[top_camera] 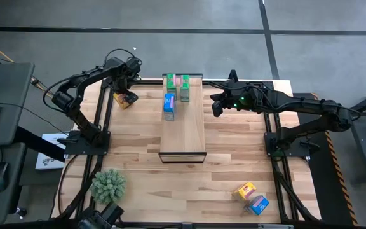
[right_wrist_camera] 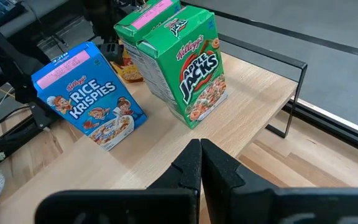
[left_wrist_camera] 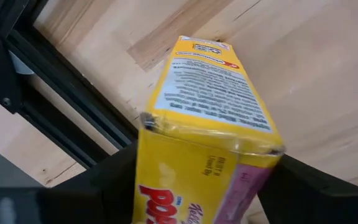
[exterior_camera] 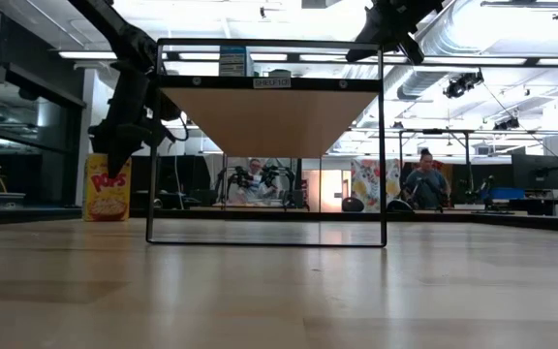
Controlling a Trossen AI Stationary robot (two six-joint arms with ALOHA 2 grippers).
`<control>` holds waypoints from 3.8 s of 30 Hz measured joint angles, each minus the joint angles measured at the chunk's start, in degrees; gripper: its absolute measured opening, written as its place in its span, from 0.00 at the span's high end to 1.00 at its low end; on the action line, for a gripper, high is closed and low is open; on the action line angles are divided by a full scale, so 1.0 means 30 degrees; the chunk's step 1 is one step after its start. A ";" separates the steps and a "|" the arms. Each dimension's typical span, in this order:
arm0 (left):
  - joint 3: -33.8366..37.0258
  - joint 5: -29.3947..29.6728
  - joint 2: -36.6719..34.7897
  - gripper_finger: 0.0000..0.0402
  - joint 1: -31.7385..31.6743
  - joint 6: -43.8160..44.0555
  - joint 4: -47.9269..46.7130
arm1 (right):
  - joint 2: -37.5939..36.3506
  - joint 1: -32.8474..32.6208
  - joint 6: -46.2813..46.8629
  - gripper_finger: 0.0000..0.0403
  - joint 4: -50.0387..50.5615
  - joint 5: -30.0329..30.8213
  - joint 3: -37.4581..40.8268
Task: Stack cereal on shelf
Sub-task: Put the left yellow cereal on the shelf
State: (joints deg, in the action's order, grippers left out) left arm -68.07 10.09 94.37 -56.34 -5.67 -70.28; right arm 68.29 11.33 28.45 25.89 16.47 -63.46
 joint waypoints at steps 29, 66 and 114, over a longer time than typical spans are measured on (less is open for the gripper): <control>-1.2356 -0.5911 -0.6721 0.68 0.3900 0.4596 -0.6579 | 0.0007 0.0000 0.0000 1.00 -0.0007 -0.0036 0.0007; -1.7254 -0.0750 0.1316 0.68 2.1625 -0.7098 -0.5263 | 0.0007 0.0000 -0.0117 1.00 0.0022 -0.0036 0.0015; -2.0940 0.0889 0.1586 0.41 2.1015 -0.1783 -0.5412 | 0.0007 -0.0119 -0.1895 1.00 -0.0536 -0.2497 0.0148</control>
State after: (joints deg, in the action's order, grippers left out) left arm -130.89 12.76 99.12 6.71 -11.02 -86.52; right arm 68.31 10.97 22.76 24.28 8.98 -63.02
